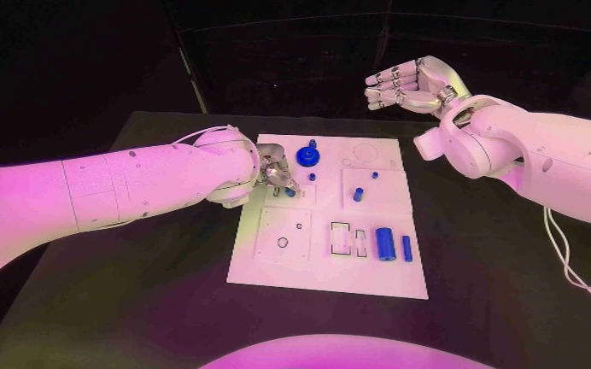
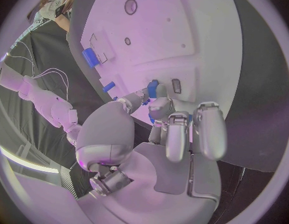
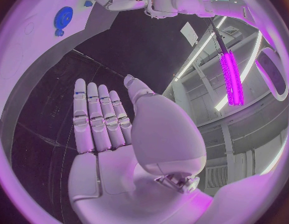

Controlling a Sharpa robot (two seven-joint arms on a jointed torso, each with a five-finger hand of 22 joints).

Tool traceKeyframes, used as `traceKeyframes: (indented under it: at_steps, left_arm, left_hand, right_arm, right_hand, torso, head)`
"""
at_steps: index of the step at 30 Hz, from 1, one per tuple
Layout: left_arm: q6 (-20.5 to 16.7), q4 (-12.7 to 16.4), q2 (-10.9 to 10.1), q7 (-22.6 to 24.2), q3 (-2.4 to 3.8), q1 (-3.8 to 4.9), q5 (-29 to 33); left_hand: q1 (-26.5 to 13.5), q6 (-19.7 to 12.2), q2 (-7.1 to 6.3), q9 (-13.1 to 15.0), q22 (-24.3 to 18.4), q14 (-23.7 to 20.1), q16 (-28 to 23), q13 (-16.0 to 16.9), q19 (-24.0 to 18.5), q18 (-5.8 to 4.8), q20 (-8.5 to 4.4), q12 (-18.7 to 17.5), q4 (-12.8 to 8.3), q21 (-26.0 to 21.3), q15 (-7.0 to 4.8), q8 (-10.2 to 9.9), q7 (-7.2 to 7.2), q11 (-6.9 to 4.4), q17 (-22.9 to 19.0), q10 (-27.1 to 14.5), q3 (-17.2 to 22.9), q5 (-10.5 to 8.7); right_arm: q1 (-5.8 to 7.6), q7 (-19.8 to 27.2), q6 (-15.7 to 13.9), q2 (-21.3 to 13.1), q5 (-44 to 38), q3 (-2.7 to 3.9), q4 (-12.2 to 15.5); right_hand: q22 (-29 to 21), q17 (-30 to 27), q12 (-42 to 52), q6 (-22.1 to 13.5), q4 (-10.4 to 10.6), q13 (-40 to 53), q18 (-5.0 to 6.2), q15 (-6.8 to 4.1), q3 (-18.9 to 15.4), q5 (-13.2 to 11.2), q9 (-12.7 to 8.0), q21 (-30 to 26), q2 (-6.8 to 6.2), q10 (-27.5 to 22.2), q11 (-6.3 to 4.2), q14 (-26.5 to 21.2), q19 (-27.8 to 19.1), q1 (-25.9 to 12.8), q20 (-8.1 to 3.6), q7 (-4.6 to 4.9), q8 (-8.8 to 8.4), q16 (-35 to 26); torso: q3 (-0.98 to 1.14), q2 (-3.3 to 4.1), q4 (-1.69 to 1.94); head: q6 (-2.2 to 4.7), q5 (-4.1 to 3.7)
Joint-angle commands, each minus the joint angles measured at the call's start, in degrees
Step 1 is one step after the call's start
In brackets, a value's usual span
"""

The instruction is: Assemble the parts on the task board

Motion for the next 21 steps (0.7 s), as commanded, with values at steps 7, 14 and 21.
traceKeyframes:
  at_steps: [7, 14, 21]
  left_arm:
    - [2.2, -0.1, 0.2, -0.3, -0.17, -0.24, -0.2]
    - [2.4, -0.3, 0.2, -0.3, -0.17, -0.23, -0.2]
    - [2.5, -0.4, 0.2, -0.2, -0.17, -0.23, -0.2]
  left_hand:
    - [-0.8, 0.6, 0.18, -0.1, 0.3, 6.0, 0.2, 0.4, 0.1, -1.16, -0.55, 0.5, 0.9, 0.4, -0.35, -0.3, -0.17, -0.21, 15.1, 0.2, -1.6, -0.08]
    - [-2.0, 1.0, 0.60, -0.2, 0.4, 6.0, 0.2, 0.6, 0.2, -1.18, -0.59, 0.8, 2.4, 0.4, -0.38, -0.5, -0.18, -0.23, 15.1, 0.2, -3.4, -0.09]
    - [-2.9, 1.5, 0.79, -0.2, 0.5, 6.0, 0.2, 1.1, 0.2, -1.21, -0.61, 1.3, 3.7, 0.4, -0.40, -0.5, -0.24, -0.27, 15.1, 0.5, -5.9, -0.17]
  right_arm:
    - [0.11, 0.4, 0.3, 0.2, 0.2, 0.03, -0.1]
    - [0.10, 0.5, 0.4, 0.2, 0.2, 0.03, -0.2]
    - [0.10, 0.4, 0.4, 0.2, 0.2, 0.03, -0.2]
  right_hand:
    - [0.1, 0.0, 0.2, -0.2, 0.1, 0.0, 0.19, -0.07, -0.4, 0.4, 0.0, -0.2, 0.52, -0.3, -0.07, 0.5, 0.2, -0.2, 0.29, 0.05, -0.20, 0.2]
    - [0.0, -0.2, 0.2, -0.3, 0.1, 0.0, 0.18, -0.05, -0.4, 0.5, 0.0, -0.2, 0.55, -0.3, -0.04, 0.4, 0.2, -0.3, 0.31, 0.07, -0.23, 0.2]
    - [0.0, -0.2, 0.2, -0.3, 0.1, 0.0, 0.18, -0.05, -0.4, 0.5, 0.0, -0.2, 0.55, -0.3, -0.04, 0.4, 0.2, -0.3, 0.31, 0.07, -0.23, 0.2]
  torso:
    - [-0.01, 0.01, 0.06]
    - [-0.02, 0.01, 0.03]
    - [-0.01, -0.01, 0.05]
  head:
    - [-0.09, -0.05]
    - [-0.07, -0.03]
    - [-0.21, -0.06]
